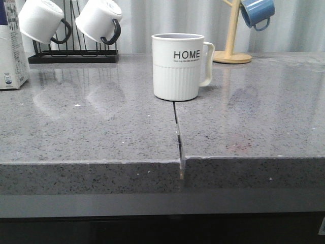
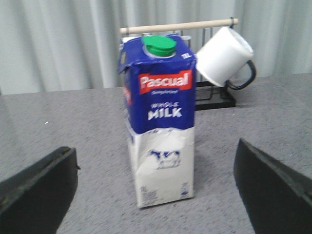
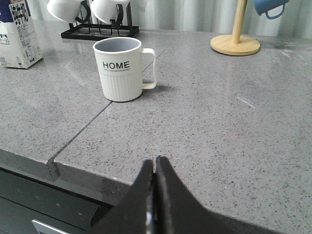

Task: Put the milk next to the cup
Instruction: 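Grasp the milk carton with the left gripper and lift it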

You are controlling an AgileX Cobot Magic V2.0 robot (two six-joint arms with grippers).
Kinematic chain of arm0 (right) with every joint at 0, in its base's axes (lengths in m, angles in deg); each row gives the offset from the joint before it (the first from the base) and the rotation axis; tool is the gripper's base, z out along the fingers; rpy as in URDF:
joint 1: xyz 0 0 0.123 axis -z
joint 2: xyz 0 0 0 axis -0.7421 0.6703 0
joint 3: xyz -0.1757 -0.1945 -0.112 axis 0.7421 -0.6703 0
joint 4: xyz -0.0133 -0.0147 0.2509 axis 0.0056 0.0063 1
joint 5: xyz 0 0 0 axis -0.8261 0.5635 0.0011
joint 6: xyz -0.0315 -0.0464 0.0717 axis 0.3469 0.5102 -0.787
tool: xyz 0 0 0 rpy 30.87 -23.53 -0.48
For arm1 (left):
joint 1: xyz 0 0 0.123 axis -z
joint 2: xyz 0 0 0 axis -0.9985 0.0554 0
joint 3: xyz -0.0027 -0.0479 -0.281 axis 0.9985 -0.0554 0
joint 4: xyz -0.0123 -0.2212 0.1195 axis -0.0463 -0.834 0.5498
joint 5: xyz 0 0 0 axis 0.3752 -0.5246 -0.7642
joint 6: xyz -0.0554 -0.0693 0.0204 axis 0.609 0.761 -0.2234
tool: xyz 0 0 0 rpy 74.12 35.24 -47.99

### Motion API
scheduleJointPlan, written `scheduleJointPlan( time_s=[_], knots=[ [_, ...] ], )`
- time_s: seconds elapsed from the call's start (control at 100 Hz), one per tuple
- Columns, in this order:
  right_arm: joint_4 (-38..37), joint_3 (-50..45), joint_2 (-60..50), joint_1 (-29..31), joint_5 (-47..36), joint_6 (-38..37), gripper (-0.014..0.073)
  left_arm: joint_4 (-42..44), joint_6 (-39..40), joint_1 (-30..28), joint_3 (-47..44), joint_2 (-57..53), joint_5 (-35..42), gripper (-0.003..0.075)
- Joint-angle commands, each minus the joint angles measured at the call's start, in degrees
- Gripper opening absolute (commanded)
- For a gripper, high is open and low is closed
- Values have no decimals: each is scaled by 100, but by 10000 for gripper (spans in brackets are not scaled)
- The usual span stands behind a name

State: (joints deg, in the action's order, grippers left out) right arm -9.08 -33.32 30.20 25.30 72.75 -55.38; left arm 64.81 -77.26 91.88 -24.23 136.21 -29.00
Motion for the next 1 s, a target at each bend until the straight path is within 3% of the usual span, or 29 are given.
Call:
scheduleJointPlan(
  time_s=[0.0, 0.37, 0.99],
  knots=[
    [-1, 132, 0, 5, -432, 42, -69, -76, 66, 212, 410, 251, 530, 596],
    [-1, 132, 0, 5, -432, 42, -69, -598, 66, 339, 1432, 1763, 507, 664],
    [-1, 132, 0, 5, -432, 42, -69, -779, 66, 57, 2403, 3384, 742, 662]
  ],
)
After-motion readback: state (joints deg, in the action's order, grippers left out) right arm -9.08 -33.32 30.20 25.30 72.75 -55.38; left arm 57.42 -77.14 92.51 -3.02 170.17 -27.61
